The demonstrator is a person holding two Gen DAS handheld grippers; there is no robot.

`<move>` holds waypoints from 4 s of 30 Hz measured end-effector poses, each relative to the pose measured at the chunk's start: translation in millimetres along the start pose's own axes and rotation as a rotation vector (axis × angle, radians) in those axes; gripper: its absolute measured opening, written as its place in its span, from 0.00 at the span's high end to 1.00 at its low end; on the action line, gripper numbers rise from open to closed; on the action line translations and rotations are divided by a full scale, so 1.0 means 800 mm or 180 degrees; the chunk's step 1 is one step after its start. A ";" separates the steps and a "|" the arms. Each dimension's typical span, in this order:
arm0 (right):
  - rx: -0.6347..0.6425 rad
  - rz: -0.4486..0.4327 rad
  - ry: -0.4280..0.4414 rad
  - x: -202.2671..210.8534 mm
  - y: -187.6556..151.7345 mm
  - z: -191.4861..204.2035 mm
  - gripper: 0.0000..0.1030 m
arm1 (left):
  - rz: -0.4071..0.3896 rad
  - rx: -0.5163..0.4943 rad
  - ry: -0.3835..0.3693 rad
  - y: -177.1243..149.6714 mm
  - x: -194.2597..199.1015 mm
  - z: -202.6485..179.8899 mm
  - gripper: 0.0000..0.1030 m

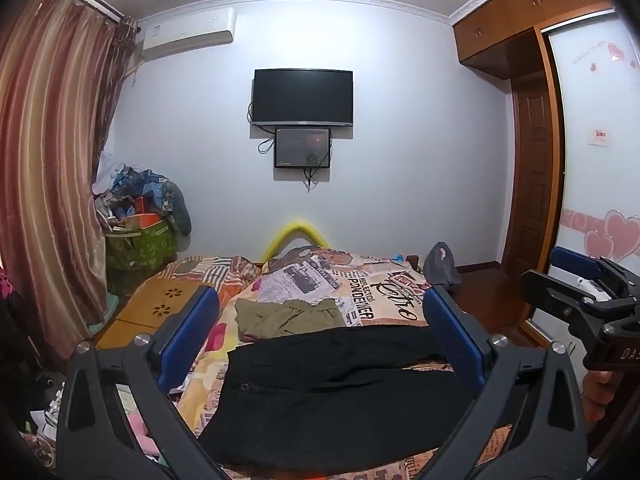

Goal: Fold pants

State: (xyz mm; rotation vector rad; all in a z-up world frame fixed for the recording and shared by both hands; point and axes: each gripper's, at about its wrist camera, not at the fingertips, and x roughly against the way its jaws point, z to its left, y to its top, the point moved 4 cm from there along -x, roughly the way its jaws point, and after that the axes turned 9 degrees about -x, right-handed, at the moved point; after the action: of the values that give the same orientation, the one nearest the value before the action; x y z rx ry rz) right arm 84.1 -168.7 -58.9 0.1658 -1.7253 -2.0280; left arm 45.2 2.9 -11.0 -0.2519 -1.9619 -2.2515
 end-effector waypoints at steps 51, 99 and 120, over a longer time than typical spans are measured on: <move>-0.0018 0.0008 -0.0009 0.000 0.001 -0.006 0.00 | -0.0009 -0.0035 -0.0019 -0.001 0.004 -0.006 0.00; 0.0076 0.1372 -0.0279 -0.273 -0.085 -0.180 0.00 | 0.1648 0.0056 0.0150 -0.174 -0.415 0.172 0.01; 0.0634 0.2045 -0.0173 -0.459 -0.155 -0.227 0.05 | 0.2819 0.0283 -0.0196 -0.356 -0.598 0.216 0.22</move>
State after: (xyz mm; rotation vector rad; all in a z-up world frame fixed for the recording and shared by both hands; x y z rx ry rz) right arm 444.6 -164.9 -290.0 -0.3437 -1.7220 -1.4050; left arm 455.2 212.1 -368.2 -0.9606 -1.5073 -1.5762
